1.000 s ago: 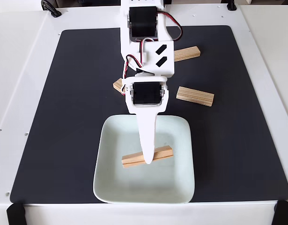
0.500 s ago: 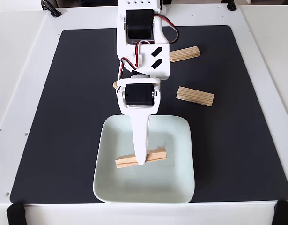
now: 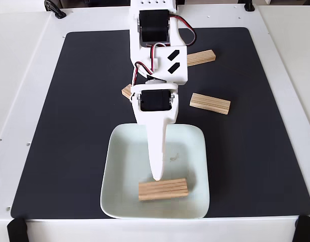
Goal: Pick up the wooden block and place them on the plate.
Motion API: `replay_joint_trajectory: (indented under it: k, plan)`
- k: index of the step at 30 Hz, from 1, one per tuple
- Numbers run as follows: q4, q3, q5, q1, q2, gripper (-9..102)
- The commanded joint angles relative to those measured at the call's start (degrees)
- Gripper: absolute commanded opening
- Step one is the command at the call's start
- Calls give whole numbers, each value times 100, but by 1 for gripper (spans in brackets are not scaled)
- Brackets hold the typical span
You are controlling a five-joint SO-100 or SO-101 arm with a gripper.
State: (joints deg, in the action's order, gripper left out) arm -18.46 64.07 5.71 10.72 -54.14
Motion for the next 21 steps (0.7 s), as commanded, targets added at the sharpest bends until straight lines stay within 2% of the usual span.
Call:
replay_joint_trajectory:
  k: [1, 7, 9, 11, 14, 17, 21]
  plan:
    - [44, -237, 18, -9, -132, 37]
    - [9, -193, 18, -70, -378, 36]
    - [-229, 9, 9, -88, -756, 33]
    - [-527, 352, 9, -97, -1239, 22]
    - [-826, 976, 26, -105, -2101, -2]
    - [-1081, 1652, 62, -105, -2988, 4]
    - [-1661, 2461, 26, -105, -4113, 4]
